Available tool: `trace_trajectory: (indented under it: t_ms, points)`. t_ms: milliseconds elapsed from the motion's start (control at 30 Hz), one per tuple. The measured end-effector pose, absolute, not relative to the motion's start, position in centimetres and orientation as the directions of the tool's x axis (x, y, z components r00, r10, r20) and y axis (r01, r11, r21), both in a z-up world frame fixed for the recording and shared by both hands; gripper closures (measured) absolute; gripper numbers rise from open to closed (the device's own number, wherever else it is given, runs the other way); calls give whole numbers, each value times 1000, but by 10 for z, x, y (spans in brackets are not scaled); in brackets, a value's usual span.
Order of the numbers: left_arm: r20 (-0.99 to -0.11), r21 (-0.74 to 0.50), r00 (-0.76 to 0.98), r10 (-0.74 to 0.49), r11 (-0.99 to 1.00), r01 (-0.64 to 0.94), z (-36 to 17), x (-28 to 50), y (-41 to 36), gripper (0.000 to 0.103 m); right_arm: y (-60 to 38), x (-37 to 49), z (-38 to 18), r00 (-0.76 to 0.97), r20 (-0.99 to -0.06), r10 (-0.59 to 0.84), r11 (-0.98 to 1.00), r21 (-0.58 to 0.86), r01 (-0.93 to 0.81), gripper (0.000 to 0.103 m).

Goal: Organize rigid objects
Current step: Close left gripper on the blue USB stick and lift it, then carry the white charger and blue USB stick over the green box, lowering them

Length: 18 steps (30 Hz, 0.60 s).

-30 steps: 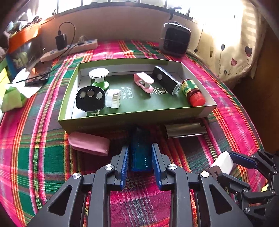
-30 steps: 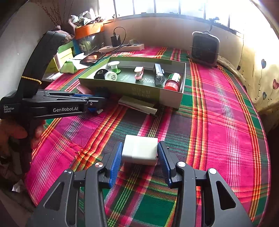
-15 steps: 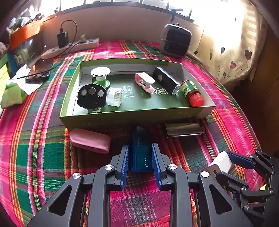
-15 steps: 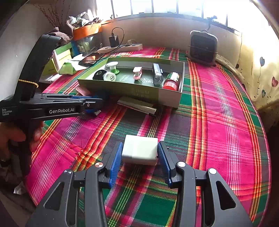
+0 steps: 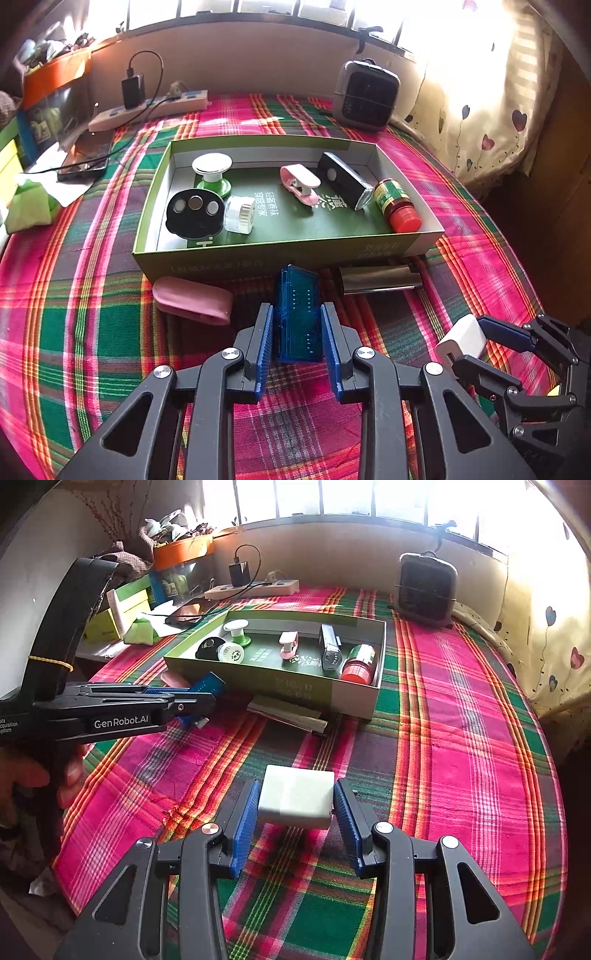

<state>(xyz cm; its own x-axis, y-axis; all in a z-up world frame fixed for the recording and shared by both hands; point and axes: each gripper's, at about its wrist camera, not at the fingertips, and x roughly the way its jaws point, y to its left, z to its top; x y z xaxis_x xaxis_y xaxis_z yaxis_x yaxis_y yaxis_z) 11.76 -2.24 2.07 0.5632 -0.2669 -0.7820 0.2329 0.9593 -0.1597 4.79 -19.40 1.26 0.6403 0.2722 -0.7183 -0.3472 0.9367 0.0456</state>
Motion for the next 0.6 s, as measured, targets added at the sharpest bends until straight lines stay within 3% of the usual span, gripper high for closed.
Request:
trace_trajectory:
  t_ms: [600]
  points:
    - [-732,-172,610,-304,949,266,52,115,-17,78,-184,56,34,677,-685,270,938,27,-346,60]
